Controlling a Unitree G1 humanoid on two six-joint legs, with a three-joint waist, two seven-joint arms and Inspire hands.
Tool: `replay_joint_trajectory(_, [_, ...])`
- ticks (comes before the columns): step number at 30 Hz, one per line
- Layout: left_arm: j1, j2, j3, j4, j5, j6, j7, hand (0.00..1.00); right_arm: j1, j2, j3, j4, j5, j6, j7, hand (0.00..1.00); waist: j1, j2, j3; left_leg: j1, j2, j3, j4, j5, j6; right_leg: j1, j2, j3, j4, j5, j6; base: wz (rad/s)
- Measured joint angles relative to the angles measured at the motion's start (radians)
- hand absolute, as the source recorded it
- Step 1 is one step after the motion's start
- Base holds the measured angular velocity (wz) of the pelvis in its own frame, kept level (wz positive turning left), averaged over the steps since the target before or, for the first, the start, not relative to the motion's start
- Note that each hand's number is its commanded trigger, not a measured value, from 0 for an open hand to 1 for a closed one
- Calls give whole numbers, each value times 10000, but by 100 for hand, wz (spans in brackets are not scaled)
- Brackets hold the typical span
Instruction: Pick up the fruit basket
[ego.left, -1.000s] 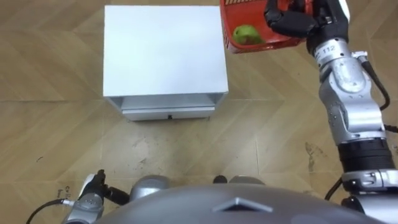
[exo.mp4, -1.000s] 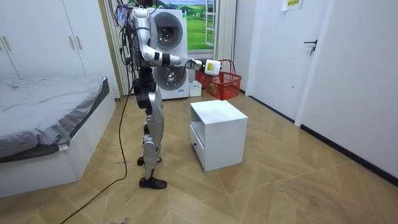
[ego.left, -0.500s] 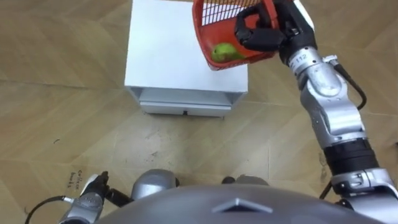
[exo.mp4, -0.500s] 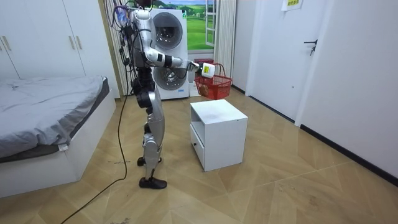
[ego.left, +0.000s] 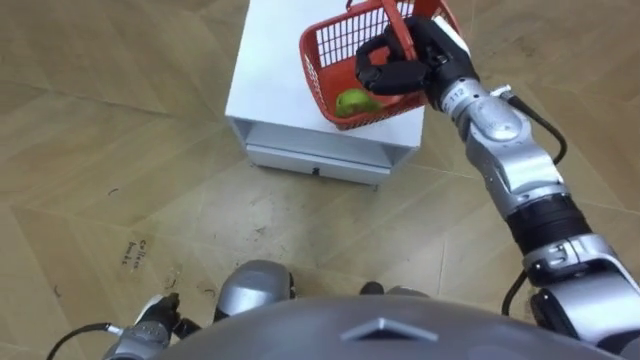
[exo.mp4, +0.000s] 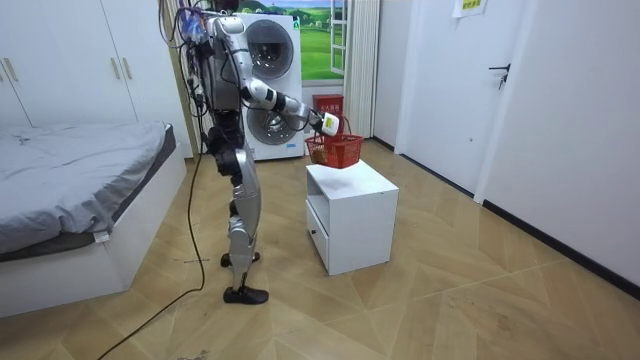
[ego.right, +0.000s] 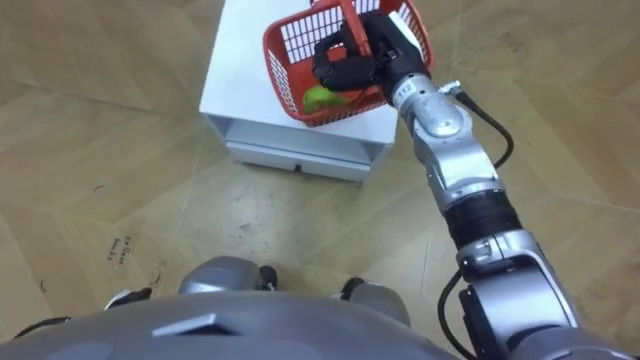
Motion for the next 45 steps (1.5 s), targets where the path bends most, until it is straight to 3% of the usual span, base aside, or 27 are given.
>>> replay_joint_trajectory(5, [83,-70,-76,-30,6,2,-109,0,-323,57,-88,1202,-99,-1,-315,100,11,67,-5,-456,-20,-310,273,-6,-4,-70,-31,-358,18,19,-29,21])
replay_joint_trajectory(10, [190,-70,-75,0,-13,30,-231,0,-496,-66,-131,1293,-21,0,-740,100,27,224,-68,-779,-49,-406,453,-5,-2,-228,-82,-583,54,28,-44,12])
replay_joint_trajectory(15, [298,-64,-73,-8,-79,33,-246,0,-970,-116,-206,1569,742,0,-1028,100,58,277,-98,-905,-64,-393,549,6,13,-372,-112,-575,95,28,-44,1])
replay_joint_trajectory(20, [350,-68,-209,-10,-156,61,-269,0,-1392,-153,-389,2288,1156,11,-1434,100,333,314,-91,-871,-31,-403,547,6,13,-372,-123,-577,93,28,-43,0])
replay_joint_trajectory(21, [413,-67,-209,-9,-212,61,-269,0,-1433,-153,-398,2301,1160,10,-1511,64,373,330,-86,-874,-31,-408,549,6,13,-369,-125,-596,92,28,-43,3])
replay_joint_trajectory(22, [461,-69,-209,-14,-216,61,-274,0,-1484,-152,-399,2350,1156,10,-1519,19,376,341,-85,-875,-35,-411,551,6,13,-364,-128,-617,92,28,-44,4])
replay_joint_trajectory(23, [538,-70,-205,-13,-215,61,-298,0,-1637,-158,-436,2520,1149,10,-1522,0,376,367,-86,-890,-35,-437,566,6,13,-357,-142,-688,93,28,-43,7])
replay_joint_trajectory(32, [746,-76,-270,-24,-190,61,-403,0,-2134,-506,-786,3155,1102,-6,-1522,0,546,511,-23,-1145,-57,-706,663,9,14,-431,-204,-1098,243,3,-42,10])
replay_joint_trajectory(45, [728,-98,-275,-103,-150,48,-414,0,-2326,-914,-789,3973,1117,-5,-1300,0,669,370,7,-1380,-204,-699,778,59,59,-843,-473,-1161,757,-198,3,3])
